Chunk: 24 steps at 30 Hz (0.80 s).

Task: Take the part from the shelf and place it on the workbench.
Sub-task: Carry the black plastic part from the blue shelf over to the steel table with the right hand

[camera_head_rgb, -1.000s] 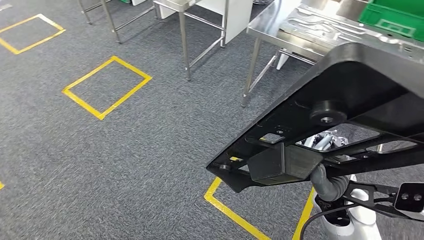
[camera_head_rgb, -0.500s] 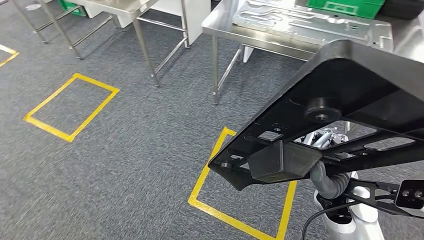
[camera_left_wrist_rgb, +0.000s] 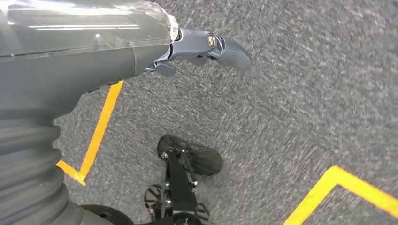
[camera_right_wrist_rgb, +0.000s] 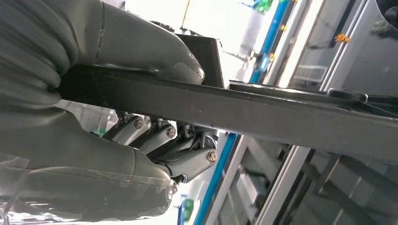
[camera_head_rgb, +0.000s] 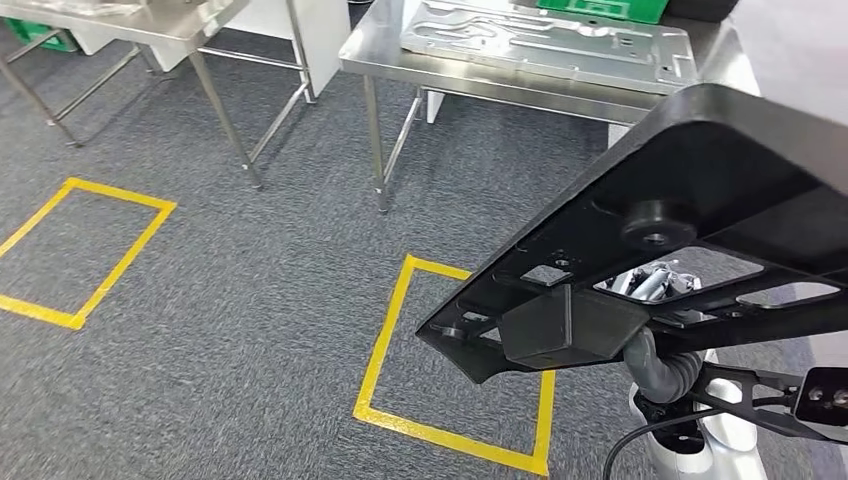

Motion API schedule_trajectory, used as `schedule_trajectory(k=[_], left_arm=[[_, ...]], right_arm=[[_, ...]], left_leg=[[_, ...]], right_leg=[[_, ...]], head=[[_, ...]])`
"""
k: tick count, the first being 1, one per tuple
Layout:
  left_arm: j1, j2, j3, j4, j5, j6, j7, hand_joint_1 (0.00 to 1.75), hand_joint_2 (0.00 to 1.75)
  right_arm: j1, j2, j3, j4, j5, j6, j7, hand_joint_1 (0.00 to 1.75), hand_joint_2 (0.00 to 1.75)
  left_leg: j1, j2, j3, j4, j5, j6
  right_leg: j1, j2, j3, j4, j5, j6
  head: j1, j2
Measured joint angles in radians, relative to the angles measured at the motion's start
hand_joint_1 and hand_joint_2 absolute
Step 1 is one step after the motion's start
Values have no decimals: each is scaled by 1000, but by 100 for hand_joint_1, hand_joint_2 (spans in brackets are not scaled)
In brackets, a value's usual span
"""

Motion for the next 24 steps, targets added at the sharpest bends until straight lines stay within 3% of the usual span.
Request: schedule_trajectory(k=[2,4,5,7,9,11,13,14,15,16,18,19,20,24], left_arm=[[-1,-2,0,0,1,-3,-1,0,175],[-2,-2,0,0,4,-6,-4,0,175],[-3,-2,0,0,6,-6,-4,0,175],[-6,-2,0,0,8,-10,-5,0,175],[-9,-2,0,0,8,-16,-5,0,175],[-9,-2,0,0,8,-22,-4,0,175],[-4,-1,0,0,8,-25,-3,0,175],[-2,0,0,0,8,-27,-3,0,175],[0,0,0,0,8,-29,-2,0,175],[1,1,0,0,8,-31,-2,0,175],[0,4,0,0,8,-35,-2,0,175],[-1,6,0,0,8,-36,-1,0,175],[-2,8,0,0,8,-37,-1,0,175],[-3,8,0,0,7,-40,-1,0,175]], right_arm=[[0,0,0,0,3,4,-4,175,175],[0,0,2,-1,12,4,-11,175,175],[0,0,3,-2,17,4,-14,175,175],[0,0,4,-4,27,1,-17,175,175],[-3,0,5,-5,30,-1,-17,175,175],[-8,0,6,-5,31,-2,-17,175,175],[-10,0,6,-3,31,-2,-17,175,175],[-10,0,6,-2,31,-2,-17,175,175],[-10,0,6,-1,31,-2,-17,175,175],[-10,0,6,0,30,-2,-17,175,175],[-12,0,6,1,30,-2,-17,175,175],[-13,0,6,1,30,-2,-17,175,175],[-14,0,7,2,30,-3,-17,175,175],[-18,0,7,4,30,-6,-16,175,175]], left_leg=[[0,22,6,6,-10,-7],[-3,37,11,13,-22,-20],[-6,43,13,14,-27,-26],[-6,53,20,11,-33,-39],[-2,27,15,38,-56,-49],[1,-20,-34,145,-116,-54],[1,-38,-108,285,-174,-54],[1,-39,-131,323,-179,-52],[0,-39,-136,320,-162,-48],[-1,-40,-119,273,-126,-42],[-7,-43,-60,131,-50,-25],[-11,-43,-37,75,-27,-18],[-14,-44,-25,46,-18,-12],[-15,-41,-14,20,-9,2]], right_leg=[[-3,-27,63,-131,70,1],[1,-54,114,-232,104,-8],[4,-57,120,-245,103,-16],[5,-38,121,-243,101,-31],[1,-25,124,-247,102,-44],[1,-17,126,-250,102,-56],[7,-6,126,-249,100,-62],[10,0,126,-248,99,-64],[13,6,127,-246,98,-65],[16,11,129,-245,96,-65],[21,17,133,-243,93,-63],[22,20,134,-242,91,-60],[23,21,134,-241,90,-57],[20,21,133,-237,84,-34]], head=[[0,0],[-1,0],[-1,0],[-2,0],[-3,0],[-4,0],[-4,0],[-4,0],[-4,0],[-4,0],[-3,0],[-3,0],[-3,0],[-3,0]])
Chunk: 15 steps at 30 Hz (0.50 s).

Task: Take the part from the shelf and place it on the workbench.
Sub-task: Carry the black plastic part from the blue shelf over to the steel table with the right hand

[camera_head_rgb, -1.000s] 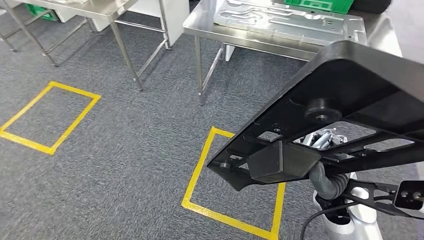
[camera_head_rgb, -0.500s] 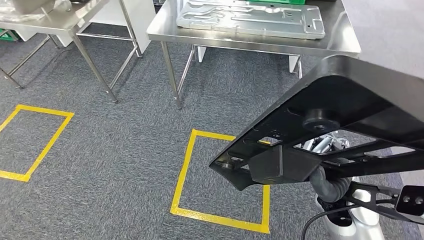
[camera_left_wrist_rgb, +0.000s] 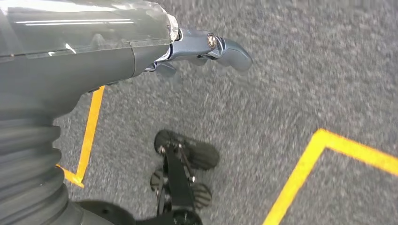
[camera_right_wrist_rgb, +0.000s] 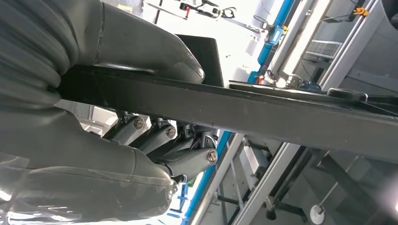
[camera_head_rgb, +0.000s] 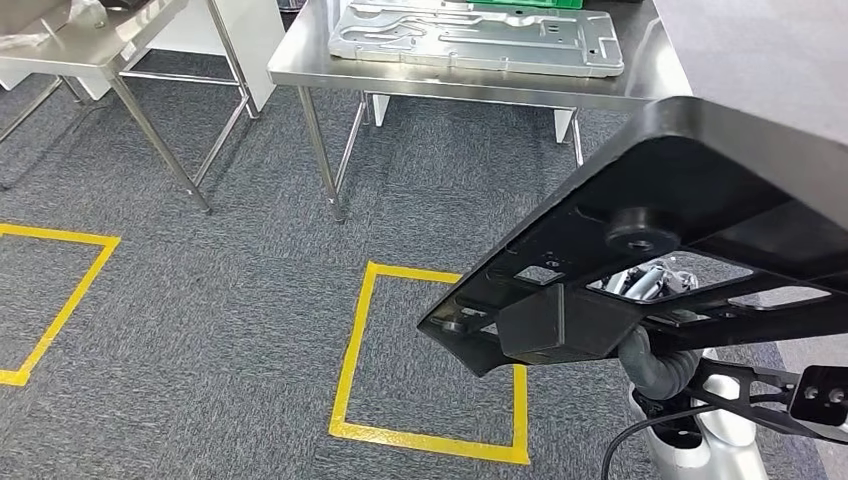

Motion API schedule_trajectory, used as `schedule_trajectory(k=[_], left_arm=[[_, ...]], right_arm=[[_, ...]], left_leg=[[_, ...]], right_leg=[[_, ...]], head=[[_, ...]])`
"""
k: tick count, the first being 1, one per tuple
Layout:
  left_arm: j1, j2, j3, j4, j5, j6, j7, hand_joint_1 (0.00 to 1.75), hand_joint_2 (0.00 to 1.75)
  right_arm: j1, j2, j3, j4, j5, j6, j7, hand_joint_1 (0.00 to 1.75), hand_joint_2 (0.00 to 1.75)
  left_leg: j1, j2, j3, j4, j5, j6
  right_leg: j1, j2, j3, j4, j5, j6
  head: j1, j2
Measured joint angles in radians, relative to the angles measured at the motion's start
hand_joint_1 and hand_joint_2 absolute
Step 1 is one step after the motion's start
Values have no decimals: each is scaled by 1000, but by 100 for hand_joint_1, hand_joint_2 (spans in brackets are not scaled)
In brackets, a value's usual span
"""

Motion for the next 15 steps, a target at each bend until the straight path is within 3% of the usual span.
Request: schedule_trajectory(k=[2,4,5,6,7,10,12,15], left_arm=[[-1,0,0,0,-1,-2,0,0,175],[-2,0,0,0,-4,-4,-1,0,175],[-2,0,0,0,-5,-4,-1,0,175],[-1,0,0,0,-7,-4,-1,0,175],[-1,0,0,0,-7,-5,-2,0,175],[-1,-1,0,0,-8,-9,-5,0,175],[-1,-1,0,0,-8,-11,-7,0,175],[-1,-1,0,0,-9,-12,-11,0,175]], right_arm=[[-6,0,0,0,-1,-3,0,175,175],[-8,0,1,2,-2,-6,0,175,175],[-7,0,1,4,-2,-7,0,175,175],[-6,0,1,7,-2,-8,0,175,175],[-6,0,1,8,-2,-8,0,175,175],[-6,0,2,10,-2,-10,-1,175,175],[-6,0,2,10,-2,-11,-1,175,175],[-6,0,2,10,-1,-12,-2,175,175]], left_leg=[[6,2,8,-14,8,8],[6,4,9,-16,7,13],[6,4,10,-15,5,13],[6,5,11,-14,2,12],[7,5,13,-12,-1,10],[6,4,25,-7,-16,-2],[2,5,29,-4,-25,-13],[2,8,34,-7,-32,-26]], right_leg=[[1,-4,-30,63,-39,10],[-4,-8,-94,189,-98,17],[-8,-10,-122,240,-113,20],[-12,-12,-136,261,-109,22],[-15,-14,-131,244,-87,24],[-21,-28,-40,58,4,24],[-17,-31,-11,-3,13,17],[-15,-24,-8,-6,6,2]], head=[[2,0],[4,0],[5,0],[5,0],[5,0],[5,0],[3,0],[2,0]])
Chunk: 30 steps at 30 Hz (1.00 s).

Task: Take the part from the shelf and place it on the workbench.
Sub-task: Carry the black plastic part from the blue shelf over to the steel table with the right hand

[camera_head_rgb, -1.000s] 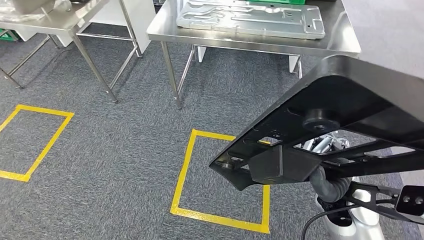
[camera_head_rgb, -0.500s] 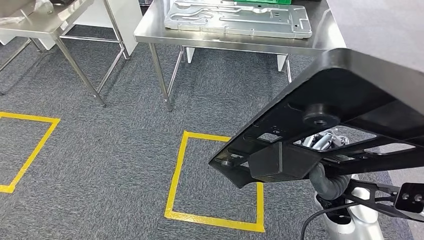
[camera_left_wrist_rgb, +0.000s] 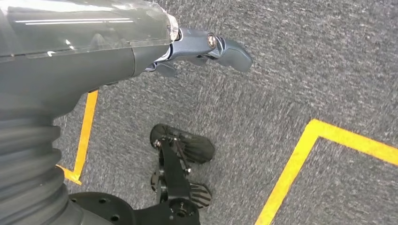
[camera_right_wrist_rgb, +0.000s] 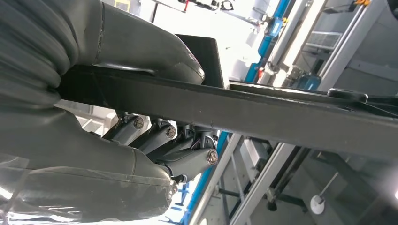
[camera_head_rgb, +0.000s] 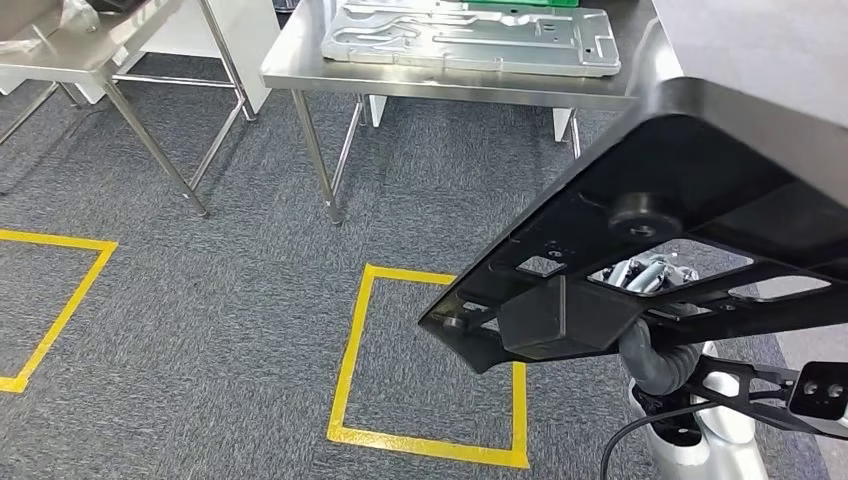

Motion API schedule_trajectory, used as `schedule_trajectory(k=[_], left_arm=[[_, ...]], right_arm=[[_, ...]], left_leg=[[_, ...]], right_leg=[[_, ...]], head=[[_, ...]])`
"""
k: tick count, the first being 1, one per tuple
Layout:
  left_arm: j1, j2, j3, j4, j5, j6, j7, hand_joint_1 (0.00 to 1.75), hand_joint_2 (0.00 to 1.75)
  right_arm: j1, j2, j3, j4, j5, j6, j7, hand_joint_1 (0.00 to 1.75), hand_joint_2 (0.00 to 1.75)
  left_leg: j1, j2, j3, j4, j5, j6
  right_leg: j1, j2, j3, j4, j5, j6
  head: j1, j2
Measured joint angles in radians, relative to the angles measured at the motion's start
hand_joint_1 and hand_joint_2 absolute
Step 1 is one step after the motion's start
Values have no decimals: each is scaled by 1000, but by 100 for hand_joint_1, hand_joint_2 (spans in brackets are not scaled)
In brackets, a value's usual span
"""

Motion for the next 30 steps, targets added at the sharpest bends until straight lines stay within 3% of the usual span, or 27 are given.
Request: schedule_trajectory(k=[2,3,6,7,8,10,12,14,17,19,21,22,23,24,26,27,28,30], left_arm=[[-1,0,0,0,-1,-1,-3,0,175],[-1,0,0,0,-1,-1,-4,0,175],[2,0,0,0,-2,-2,-6,0,175],[3,0,0,0,-2,-3,-7,0,175],[5,0,0,0,-4,-3,-8,0,175],[7,1,0,0,-6,-4,-10,0,175],[6,5,0,0,-8,-5,-11,0,175],[6,9,0,0,-8,-6,-11,0,175],[6,10,0,0,-8,-6,-11,0,175],[4,10,0,0,-8,-6,-11,0,175],[4,10,0,0,-9,-6,-11,0,175],[4,10,0,0,-9,-6,-11,0,175],[5,10,0,0,-9,-6,-11,0,175],[6,9,0,0,-9,-6,-11,0,175],[6,9,0,0,-10,-6,-11,0,175],[5,8,0,0,-11,-6,-11,0,175],[5,8,0,0,-12,-6,-11,0,175],[4,8,0,0,-15,-6,-12,0,175]], right_arm=[[-1,0,0,0,0,0,0,175,175],[-1,0,0,-1,0,0,-1,175,175],[3,0,0,0,2,-1,-4,175,175],[5,0,0,0,3,-2,-6,175,175],[8,0,0,0,4,-2,-9,175,175],[11,0,0,0,6,-4,-14,175,175],[12,0,0,0,7,-5,-16,175,175],[16,0,0,-1,9,-8,-17,175,175],[16,-2,0,-2,10,-10,-17,175,175],[12,-4,-1,-3,8,-12,-18,175,175],[14,-7,-2,-2,6,-14,-18,175,175],[16,-8,-2,-2,6,-15,-18,175,175],[18,-8,-2,-2,5,-15,-18,175,175],[19,-8,-2,-2,5,-15,-19,175,175],[20,-9,-2,-2,5,-16,-22,175,175],[19,-10,-3,-1,5,-16,-25,175,175],[20,-10,-3,-2,5,-16,-28,175,175],[21,-11,-4,-2,5,-16,-33,175,175]], left_leg=[[4,-1,-8,30,-18,-10],[5,-2,-28,75,-39,-14],[6,-4,-145,277,-107,-19],[6,-4,-173,309,-102,-18],[5,-4,-180,299,-76,-15],[2,-6,-145,180,13,-1],[-6,-10,-99,64,63,17],[-12,-11,-84,25,60,29],[-9,-12,-58,2,56,43],[-5,-12,-39,-6,52,49],[-5,-12,-31,-6,43,51],[-4,-12,-26,-6,38,50],[-4,-12,-19,-5,32,48],[-3,-12,-10,-5,25,46],[-2,-12,11,-4,9,37],[-2,-12,16,-4,2,32],[-2,-12,18,-4,-4,25],[-3,-10,21,1,-9,11]], right_leg=[[-2,3,9,-5,-3,-14],[-3,3,16,-7,-6,-21],[2,5,31,-7,-19,-32],[4,8,38,-7,-25,-33],[5,10,46,-7,-31,-33],[8,14,66,-7,-46,-31],[11,17,76,-7,-58,-24],[9,19,79,-5,-58,-11],[5,16,80,22,-64,5],[2,13,37,107,-108,13],[-2,12,-42,226,-156,23],[-4,12,-73,260,-161,27],[-5,10,-87,259,-143,31],[-7,9,-82,222,-106,34],[-9,3,-38,91,-17,35],[-6,0,-20,39,5,29],[-3,-2,-11,9,14,21],[1,0,-7,-2,4,2]], head=[[-1,0],[-2,0],[-3,0],[-3,0],[-3,0],[-3,0],[-1,0],[0,0],[1,0],[3,0],[4,0],[3,0],[4,0],[4,0],[4,0],[4,0],[5,0],[6,0]])
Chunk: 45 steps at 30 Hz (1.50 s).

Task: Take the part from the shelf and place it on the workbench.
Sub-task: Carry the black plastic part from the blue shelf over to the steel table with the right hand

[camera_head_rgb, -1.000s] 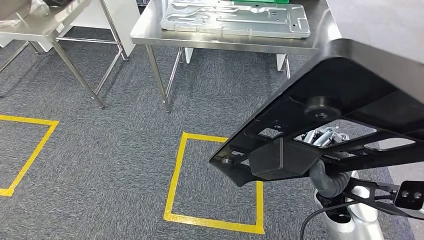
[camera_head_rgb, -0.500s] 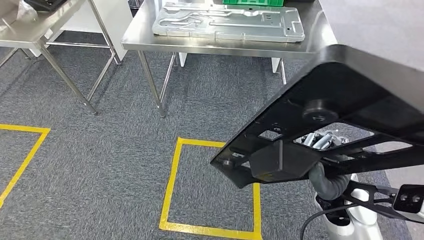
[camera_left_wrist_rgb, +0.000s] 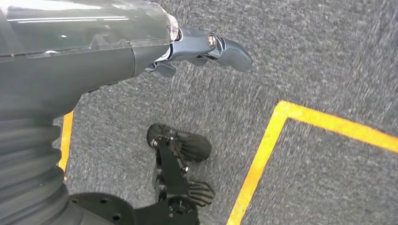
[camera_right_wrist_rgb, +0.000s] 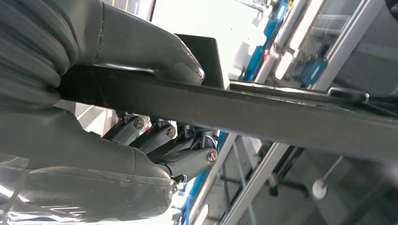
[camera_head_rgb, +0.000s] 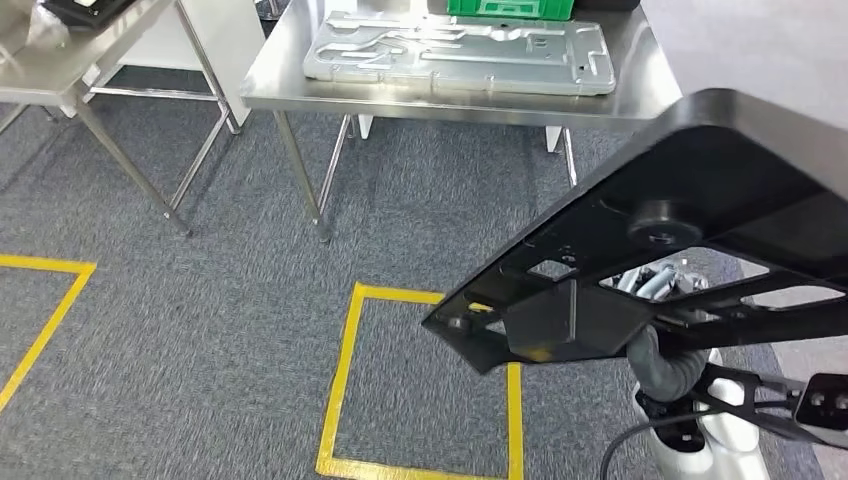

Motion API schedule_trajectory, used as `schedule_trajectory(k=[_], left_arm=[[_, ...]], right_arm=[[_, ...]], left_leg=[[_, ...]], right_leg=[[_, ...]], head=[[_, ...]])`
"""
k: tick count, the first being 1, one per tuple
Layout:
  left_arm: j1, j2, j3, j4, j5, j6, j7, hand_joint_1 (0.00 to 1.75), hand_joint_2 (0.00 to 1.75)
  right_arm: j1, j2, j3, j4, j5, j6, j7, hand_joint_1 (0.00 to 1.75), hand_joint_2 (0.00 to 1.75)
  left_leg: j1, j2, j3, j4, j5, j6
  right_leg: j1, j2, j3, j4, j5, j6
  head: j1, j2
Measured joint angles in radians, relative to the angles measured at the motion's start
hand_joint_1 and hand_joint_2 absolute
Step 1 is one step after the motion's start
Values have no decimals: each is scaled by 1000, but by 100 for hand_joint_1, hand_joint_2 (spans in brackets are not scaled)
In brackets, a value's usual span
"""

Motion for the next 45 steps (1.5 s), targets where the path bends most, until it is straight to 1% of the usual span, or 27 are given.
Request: schedule_trajectory(k=[2,3,6,7,8,9,11,12,14,16,18,20,22,23,24,26,28,30,33,35,37,38,39,40,42,44,45], left_arm=[[-1,0,0,0,-2,0,0,0,175],[-3,0,0,0,-3,0,0,0,175],[-4,0,0,0,-4,0,0,0,175],[-3,0,0,0,-4,0,0,0,175],[-1,0,0,0,-4,0,0,0,175],[0,0,0,0,-4,0,0,0,175],[2,1,0,0,-4,0,0,0,175],[3,2,0,0,-4,0,0,0,175],[6,4,0,0,-5,0,0,0,175],[6,5,0,0,-5,0,-1,0,175],[4,5,0,0,-5,0,-4,0,175],[1,5,0,0,-5,0,-8,0,175],[2,5,0,0,-5,0,-11,0,175],[3,5,0,0,-5,0,-12,0,175],[3,4,0,0,-5,0,-13,0,175],[3,3,0,0,-5,0,-15,0,175],[2,1,0,0,-5,0,-16,0,175],[2,0,0,0,-6,0,-17,0,175],[0,-1,0,0,-6,0,-18,0,175],[-3,-1,0,0,-6,0,-18,0,175],[-1,-1,0,0,-6,0,-18,0,175],[1,-1,0,0,-6,0,-18,0,175],[2,-1,0,0,-7,0,-17,0,175],[3,-1,0,0,-6,0,-17,0,175],[4,0,0,0,-5,0,-17,0,175],[3,0,0,0,-4,0,-17,0,175],[4,1,0,0,-4,0,-16,0,175]], right_arm=[[0,0,0,-2,0,0,-1,175,175],[-1,0,0,-2,0,0,-1,175,175],[-2,-1,0,-4,0,1,-3,175,175],[-1,-1,0,-4,0,1,-3,175,175],[0,-1,0,-4,0,1,-3,175,175],[1,-1,0,-4,0,1,-3,175,175],[0,-1,0,-5,-3,5,-5,175,175],[0,-1,0,-5,-5,8,-6,175,175],[0,-1,0,-6,-9,14,-12,175,175],[2,-1,-1,-7,-13,17,-18,175,175],[4,-1,-3,-8,-14,18,-25,175,175],[7,-2,-5,-8,-12,19,-34,175,175],[15,-3,-7,-7,-6,18,-39,175,175],[19,-3,-8,-7,-1,18,-39,175,175],[23,-3,-10,-7,3,18,-39,175,175],[27,-3,-16,-9,9,18,-39,175,175],[29,-3,-23,-12,12,19,-39,175,175],[32,-3,-27,-15,15,19,-40,175,175],[34,-3,-29,-22,17,20,-40,175,175],[33,-3,-30,-26,17,23,-40,175,175],[35,-3,-30,-26,18,30,-40,175,175],[36,-3,-30,-26,18,32,-40,175,175],[37,-2,-30,-26,18,34,-39,175,175],[37,-1,-30,-27,18,34,-39,175,175],[36,2,-30,-30,20,33,-37,175,175],[35,7,-30,-33,23,31,-33,175,175],[34,9,-30,-34,24,31,-31,175,175]], left_leg=[[2,1,1,23,-10,-9],[4,0,-13,54,-21,-12],[7,0,-124,241,-89,-21],[7,0,-161,288,-106,-22],[7,0,-182,300,-104,-21],[7,-1,-187,275,-79,-18],[6,-13,-159,147,21,-7],[3,-23,-145,90,53,-2],[-2,-37,-130,35,79,9],[-3,-31,-115,25,77,20],[0,-21,-92,12,74,32],[0,-12,-74,6,66,40],[0,-5,-63,6,53,42],[-1,-3,-56,7,46,42],[-1,-1,-47,7,38,41],[-1,1,-27,7,22,36],[-2,2,-13,8,7,27],[-4,3,-4,12,1,14],[-2,4,-9,49,-9,-3],[2,2,-64,150,-43,-11],[5,2,-145,271,-91,-17],[7,2,-172,298,-100,-19],[8,2,-183,290,-87,-20],[9,2,-176,247,-52,-19],[7,1,-137,117,35,-13],[2,1,-113,44,59,-1],[-1,1,-111,36,53,6]], right_leg=[[-3,3,14,-4,-2,-15],[-3,3,23,-6,-6,-21],[-1,4,43,-7,-22,-30],[0,6,50,-7,-29,-31],[1,7,59,-7,-36,-31],[2,10,70,-7,-45,-30],[4,17,93,-7,-62,-26],[4,21,100,-7,-69,-22],[3,30,103,-3,-77,-12],[4,37,104,5,-76,0],[3,29,94,42,-83,9],[0,17,37,141,-118,15],[-2,14,-43,244,-159,22],[-3,13,-67,261,-160,25],[-3,11,-76,247,-140,26],[-3,4,-46,132,-49,21],[3,-3,-12,30,-2,12],[8,-3,-5,6,-3,1],[3,2,17,-3,1,-17],[0,2,32,-8,-6,-26],[0,5,42,-8,-18,-30],[0,7,48,-8,-23,-29],[0,9,56,-8,-30,-28],[0,11,66,-8,-37,-25],[1,13,86,-7,-52,-19],[2,15,95,-6,-63,-8],[2,15,97,-2,-65,-1]], head=[[-1,0],[-2,0],[-6,0],[-6,0],[-6,0],[-6,0],[-6,0],[-5,0],[-5,0],[-6,0],[-4,0],[-2,0],[-1,0],[-1,0],[-1,0],[-1,0],[-1,0],[-2,0],[-4,0],[-6,0],[-8,0],[-8,0],[-8,0],[-8,0],[-8,0],[-7,0],[-7,0]])
